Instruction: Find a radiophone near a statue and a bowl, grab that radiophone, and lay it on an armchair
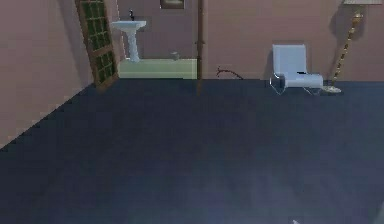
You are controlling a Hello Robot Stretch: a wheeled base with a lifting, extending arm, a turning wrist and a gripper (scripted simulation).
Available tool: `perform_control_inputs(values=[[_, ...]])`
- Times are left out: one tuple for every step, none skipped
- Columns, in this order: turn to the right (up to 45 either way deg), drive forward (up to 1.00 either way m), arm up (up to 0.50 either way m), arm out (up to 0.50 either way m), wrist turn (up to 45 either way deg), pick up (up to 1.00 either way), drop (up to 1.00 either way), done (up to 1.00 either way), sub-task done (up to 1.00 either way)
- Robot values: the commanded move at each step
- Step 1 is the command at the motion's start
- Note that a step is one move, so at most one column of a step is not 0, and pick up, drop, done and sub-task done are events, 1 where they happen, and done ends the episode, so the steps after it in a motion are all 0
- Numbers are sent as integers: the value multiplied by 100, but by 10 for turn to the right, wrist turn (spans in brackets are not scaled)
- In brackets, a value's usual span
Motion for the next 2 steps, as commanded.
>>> perform_control_inputs(values=[[0,80,0,0,0,0,0,0,0],[210,0,0,0,0,0,0,0,0]])
